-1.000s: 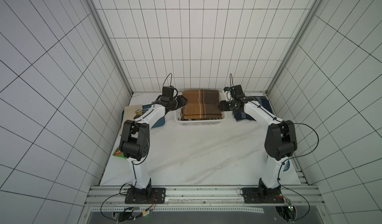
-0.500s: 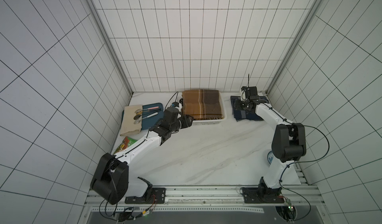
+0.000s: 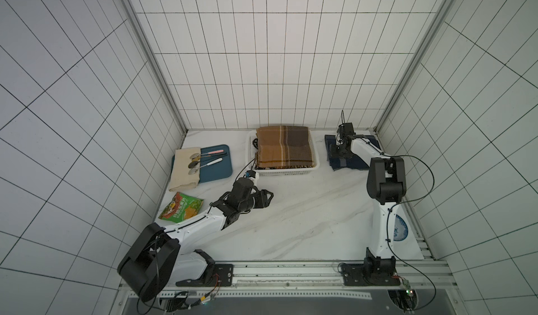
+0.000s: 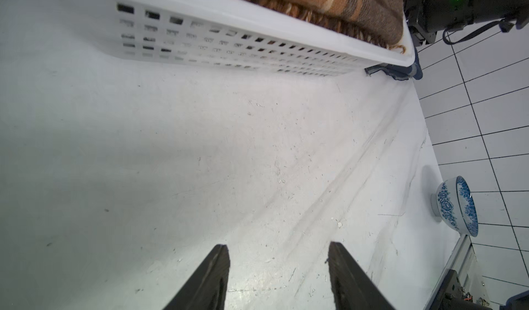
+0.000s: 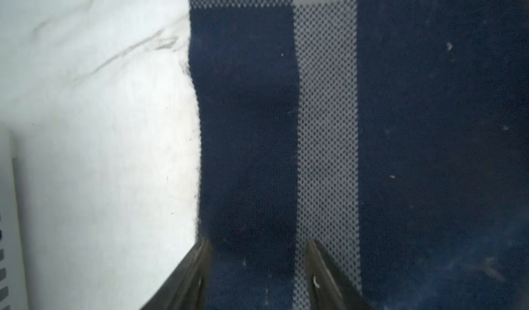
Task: Put the folded scarf in the basket
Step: Move the scarf to the center of the board.
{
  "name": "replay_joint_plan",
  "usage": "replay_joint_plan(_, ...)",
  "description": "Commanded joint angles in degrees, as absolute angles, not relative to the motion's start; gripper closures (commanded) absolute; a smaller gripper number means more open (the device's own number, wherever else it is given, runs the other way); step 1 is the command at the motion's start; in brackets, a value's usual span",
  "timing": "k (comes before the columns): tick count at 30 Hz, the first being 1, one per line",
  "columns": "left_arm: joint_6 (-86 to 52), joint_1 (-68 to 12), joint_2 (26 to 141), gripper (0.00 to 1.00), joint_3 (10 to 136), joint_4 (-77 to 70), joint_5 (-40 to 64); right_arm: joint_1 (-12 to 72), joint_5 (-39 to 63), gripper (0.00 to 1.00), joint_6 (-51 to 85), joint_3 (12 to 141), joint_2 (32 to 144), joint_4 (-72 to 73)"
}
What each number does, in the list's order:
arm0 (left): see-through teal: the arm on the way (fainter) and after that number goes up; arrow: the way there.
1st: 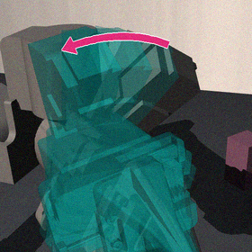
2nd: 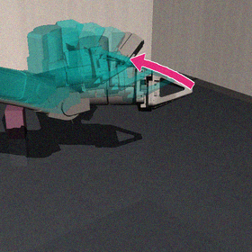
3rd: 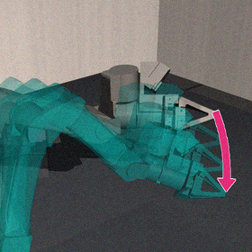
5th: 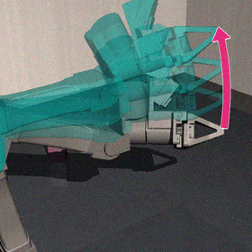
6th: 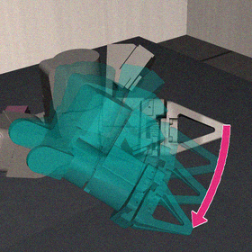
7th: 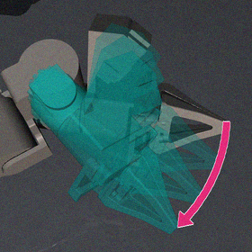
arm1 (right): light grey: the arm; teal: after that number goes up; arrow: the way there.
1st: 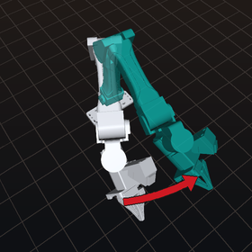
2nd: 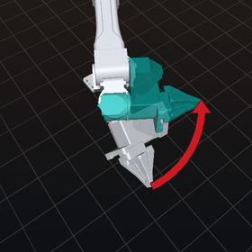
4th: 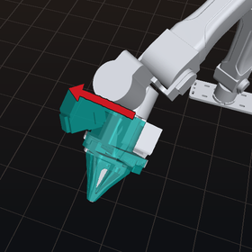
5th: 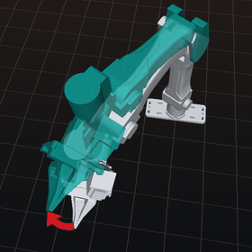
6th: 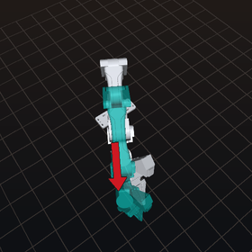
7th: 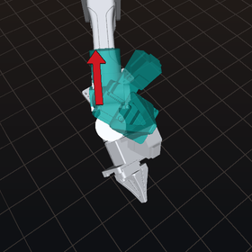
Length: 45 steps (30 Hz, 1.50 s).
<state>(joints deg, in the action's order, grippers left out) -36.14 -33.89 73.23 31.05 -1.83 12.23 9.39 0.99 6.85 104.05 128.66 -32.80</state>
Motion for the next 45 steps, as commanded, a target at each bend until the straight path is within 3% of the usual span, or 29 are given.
replay_joint_plan(1, -37.0, -34.4, 75.0, 0.41, 31.8, -5.7, 14.6, 9.4, 2.1, 0.44, 7.6, 109.8, 131.7, -42.7)
replay_joint_plan(13, -37.5, -34.5, 75.1, 0.41, 31.8, -5.7, 15.7, 9.6, 7.7, 0.60, 8.3, 95.0, 125.9, -46.2)
replay_joint_plan(25, -37.8, -34.5, 73.1, 0.41, 31.7, -5.0, 17.0, 15.5, 8.3, 0.58, 11.2, 67.0, 107.4, -38.8)
replay_joint_plan(31, -37.5, -34.5, 72.7, 0.41, 31.7, -4.5, 16.7, 20.8, 3.0, 0.58, 14.5, 60.2, 99.3, -39.1)
replay_joint_plan(33, -37.2, -34.5, 72.6, 0.41, 32.0, -4.1, 17.1, 21.9, 5.5, 0.57, 14.3, 59.2, 96.7, -40.1)
replay_joint_plan(38, -37.5, -34.5, 73.1, 0.41, 32.1, -4.4, 18.4, 23.7, 7.8, 0.58, 14.5, 55.6, 97.1, -38.9)
replay_joint_plan(43, -37.2, -34.5, 74.0, 0.40, 32.4, -3.9, 17.6, 30.5, 9.2, 0.58, 16.3, 52.8, 98.8, -36.6)
replay_joint_plan(45, -37.3, -34.4, 74.8, 0.32, 32.6, -4.0, 18.2, 33.9, 8.7, 0.58, 17.3, 51.3, 97.9, -35.4)
